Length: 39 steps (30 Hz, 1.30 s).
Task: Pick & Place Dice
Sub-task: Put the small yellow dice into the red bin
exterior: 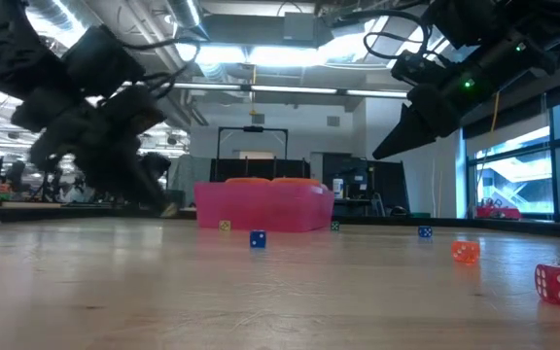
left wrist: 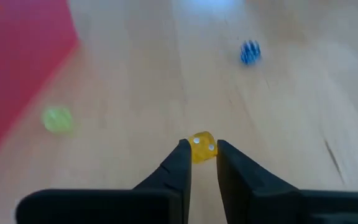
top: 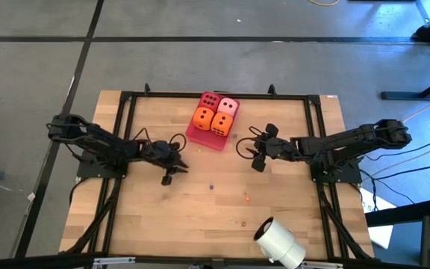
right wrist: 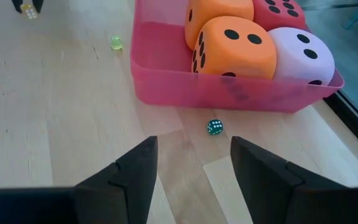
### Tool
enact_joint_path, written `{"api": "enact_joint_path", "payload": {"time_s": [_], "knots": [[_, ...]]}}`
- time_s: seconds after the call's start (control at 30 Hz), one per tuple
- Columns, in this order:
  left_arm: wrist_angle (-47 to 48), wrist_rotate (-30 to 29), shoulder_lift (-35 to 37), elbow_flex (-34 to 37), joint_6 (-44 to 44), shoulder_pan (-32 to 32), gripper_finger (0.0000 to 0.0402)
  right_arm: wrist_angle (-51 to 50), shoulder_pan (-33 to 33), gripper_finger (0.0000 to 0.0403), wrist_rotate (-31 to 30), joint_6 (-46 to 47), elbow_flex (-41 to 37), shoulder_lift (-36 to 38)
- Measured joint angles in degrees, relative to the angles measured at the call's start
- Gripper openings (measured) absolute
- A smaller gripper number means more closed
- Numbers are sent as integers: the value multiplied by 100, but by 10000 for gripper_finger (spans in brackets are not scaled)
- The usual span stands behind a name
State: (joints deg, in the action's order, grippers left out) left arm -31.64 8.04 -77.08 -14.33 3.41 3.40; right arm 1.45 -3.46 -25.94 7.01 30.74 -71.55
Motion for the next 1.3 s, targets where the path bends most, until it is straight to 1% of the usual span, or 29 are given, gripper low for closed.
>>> {"api": "enact_joint_path", "payload": {"time_s": [0.1, 0.33, 0.5, 0.7, 0.77, 0.9, 0.97, 1.03, 1.2, 1.3], "knots": [[-94, -138, 0, -239, 98, 115, 50, 0, 2, 203, -1, 0, 0, 0], [-85, -1107, 2, -892, 654, 307, 50, 0, 2, 203, -1, 1, 0, 0], [-69, -1395, 2, -1187, 881, 537, 50, 1, 2, 203, -1, 1, 0, 0], [385, -1402, 2, -1462, 777, 942, 50, 2, 2, 203, -3, 0, 0, 0], [679, -1338, 2, -1608, 777, 1106, 50, 2, 2, 203, -2, 0, 0, 0], [1855, -952, 2, -2194, 515, 1470, 50, 3, 2, 203, -4, 1, 0, 0], [2385, -959, -58, -2509, 444, 1604, 50, 7, 2, 204, -7, 1, 0, 0], [2702, -958, -161, -2723, 439, 1740, 50, 20, 2, 204, -21, 1, -2, 0], [2865, -623, -675, -2907, 432, 1963, 50, 33, 2, 204, -19, 0, -2, 0], [2880, -604, -959, -2967, 425, 1974, 50, 65, 2, 204, -17, 2, -2, 0]]}}
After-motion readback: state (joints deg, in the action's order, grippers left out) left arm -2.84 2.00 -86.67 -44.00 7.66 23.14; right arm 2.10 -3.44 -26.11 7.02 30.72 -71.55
